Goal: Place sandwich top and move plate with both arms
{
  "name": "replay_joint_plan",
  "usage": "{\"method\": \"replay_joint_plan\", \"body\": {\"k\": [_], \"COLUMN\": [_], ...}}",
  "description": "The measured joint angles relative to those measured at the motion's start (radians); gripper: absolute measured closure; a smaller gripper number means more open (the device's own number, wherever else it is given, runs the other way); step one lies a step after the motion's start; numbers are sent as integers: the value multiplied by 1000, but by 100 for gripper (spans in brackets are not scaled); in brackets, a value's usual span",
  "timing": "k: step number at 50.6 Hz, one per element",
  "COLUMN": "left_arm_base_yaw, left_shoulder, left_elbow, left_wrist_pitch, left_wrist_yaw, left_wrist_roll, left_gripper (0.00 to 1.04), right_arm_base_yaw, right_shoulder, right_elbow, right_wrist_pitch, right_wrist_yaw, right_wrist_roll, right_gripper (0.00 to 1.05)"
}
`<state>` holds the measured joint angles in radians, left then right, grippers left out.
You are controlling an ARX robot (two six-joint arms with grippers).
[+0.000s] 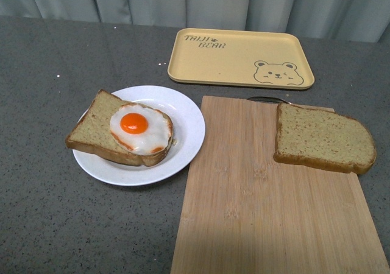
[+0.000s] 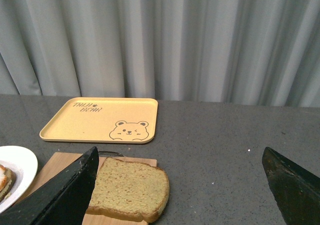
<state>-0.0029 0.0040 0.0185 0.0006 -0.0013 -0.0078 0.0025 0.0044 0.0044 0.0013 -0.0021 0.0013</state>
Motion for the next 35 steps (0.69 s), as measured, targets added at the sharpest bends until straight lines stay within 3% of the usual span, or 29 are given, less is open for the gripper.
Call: {"method": "replay_joint_plan", "body": {"k": [35], "left_arm_base_yaw": [0], "left_shoulder": [0], "left_elbow": [0], "left_wrist_pitch": [0], "left_wrist_yaw": [0], "left_wrist_roll": [0], "left_gripper": [7], "right_arm_base_yaw": [0], "right_shoulder": [0], "right_elbow": [0], "right_wrist_pitch": [0], "right_wrist_yaw": [0], "right_wrist_roll": [0], "right_gripper": [9]}}
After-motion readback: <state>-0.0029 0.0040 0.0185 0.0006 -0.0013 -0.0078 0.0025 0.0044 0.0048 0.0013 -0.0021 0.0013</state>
